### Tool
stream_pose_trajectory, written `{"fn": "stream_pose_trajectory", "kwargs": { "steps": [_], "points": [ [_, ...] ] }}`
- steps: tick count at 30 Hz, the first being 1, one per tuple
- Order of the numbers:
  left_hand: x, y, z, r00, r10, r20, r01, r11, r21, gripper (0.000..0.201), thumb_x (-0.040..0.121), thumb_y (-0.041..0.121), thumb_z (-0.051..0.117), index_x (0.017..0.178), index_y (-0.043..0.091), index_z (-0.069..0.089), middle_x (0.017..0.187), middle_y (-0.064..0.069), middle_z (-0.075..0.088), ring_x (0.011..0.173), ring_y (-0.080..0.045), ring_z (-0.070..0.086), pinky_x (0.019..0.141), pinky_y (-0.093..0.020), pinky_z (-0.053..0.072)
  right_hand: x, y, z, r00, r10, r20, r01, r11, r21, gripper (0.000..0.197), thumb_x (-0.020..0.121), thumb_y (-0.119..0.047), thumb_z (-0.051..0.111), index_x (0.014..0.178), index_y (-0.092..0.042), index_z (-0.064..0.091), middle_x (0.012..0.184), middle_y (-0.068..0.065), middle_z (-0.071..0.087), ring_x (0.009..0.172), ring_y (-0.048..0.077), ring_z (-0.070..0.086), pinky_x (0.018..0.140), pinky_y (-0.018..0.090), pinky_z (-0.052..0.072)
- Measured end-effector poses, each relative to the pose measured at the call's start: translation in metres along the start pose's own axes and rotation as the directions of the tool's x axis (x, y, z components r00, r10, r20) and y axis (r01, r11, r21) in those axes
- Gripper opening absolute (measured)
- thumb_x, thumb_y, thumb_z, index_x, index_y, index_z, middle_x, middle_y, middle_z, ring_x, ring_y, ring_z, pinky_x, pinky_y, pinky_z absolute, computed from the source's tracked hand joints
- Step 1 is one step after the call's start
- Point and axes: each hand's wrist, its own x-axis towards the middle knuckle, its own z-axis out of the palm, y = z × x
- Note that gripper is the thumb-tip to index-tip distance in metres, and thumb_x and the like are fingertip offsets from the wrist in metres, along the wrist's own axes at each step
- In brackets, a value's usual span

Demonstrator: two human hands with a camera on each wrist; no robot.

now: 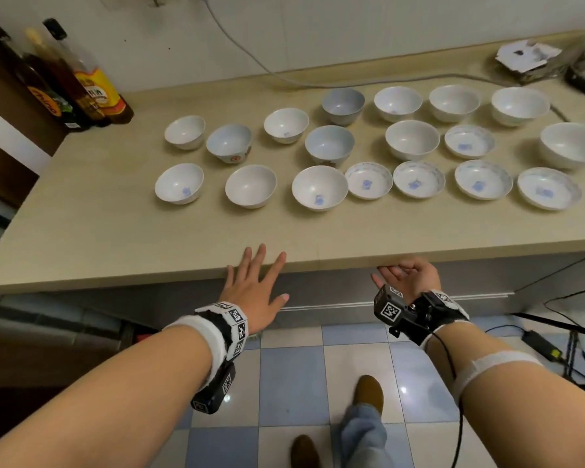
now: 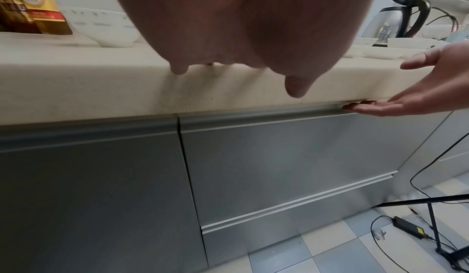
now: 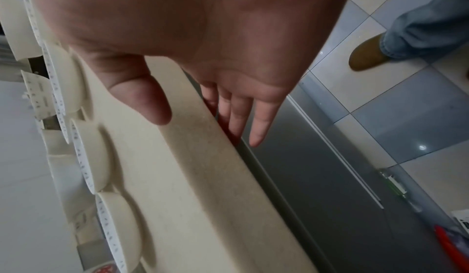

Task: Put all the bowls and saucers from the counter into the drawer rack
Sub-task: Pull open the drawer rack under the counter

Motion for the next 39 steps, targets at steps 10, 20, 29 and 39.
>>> {"fn": "stream_pose_trajectory", "kwargs": {
  "steps": [10, 20, 29, 39],
  "points": [
    [0.002, -0.001, -0.020, 0.992, -0.017, 0.128, 0.012, 0.999, 0.035, 0.081, 0.094, 0.068, 0.031, 0.155, 0.046, -0.018, 0.167, -0.001, -0.025, 0.154, -0.028, -0.021, 0.124, -0.057, 0.002, 0.005, 0.018, -0.004, 0.999, 0.019, -0.044, -0.019, 1.000, 0.007, 0.014, 0.092, -0.007, 0.041, 0.102, -0.004, 0.051, 0.131, 0.014, 0.057, 0.116, 0.026, 0.059, 0.092, 0.046, 0.053],
    [0.009, -0.001, -0.034, 0.976, -0.032, 0.216, 0.040, 0.999, -0.032, 0.081, 0.094, 0.069, 0.036, 0.157, 0.047, -0.008, 0.169, -0.001, -0.018, 0.154, -0.031, -0.017, 0.123, -0.057, 0.004, -0.030, 0.042, -0.054, 0.971, -0.018, -0.240, -0.039, 0.972, -0.231, 0.029, 0.093, -0.020, 0.064, 0.113, 0.000, 0.056, 0.113, 0.021, 0.070, 0.097, 0.031, 0.071, 0.072, 0.044, 0.062],
    [0.008, 0.001, -0.036, 0.979, -0.028, 0.200, 0.028, 1.000, -0.001, 0.085, 0.091, 0.073, 0.036, 0.158, 0.045, -0.008, 0.169, -0.004, -0.014, 0.155, -0.034, -0.013, 0.123, -0.058, 0.007, -0.079, 0.072, -0.099, 0.940, -0.061, -0.335, -0.047, 0.952, -0.304, 0.027, 0.093, -0.016, 0.063, 0.106, 0.006, 0.056, 0.093, 0.026, 0.068, 0.079, 0.034, 0.070, 0.089, 0.052, 0.057],
    [0.010, 0.003, -0.031, 0.984, -0.007, 0.179, 0.005, 1.000, 0.016, 0.088, 0.091, 0.074, 0.037, 0.160, 0.041, -0.006, 0.169, -0.007, -0.013, 0.154, -0.037, -0.012, 0.123, -0.053, 0.003, -0.107, 0.077, -0.113, 0.931, -0.074, -0.357, -0.046, 0.948, -0.316, 0.013, 0.092, -0.005, 0.057, 0.098, 0.007, 0.058, 0.086, 0.022, 0.070, 0.083, 0.032, 0.071, 0.070, 0.046, 0.061]
  ]
}}
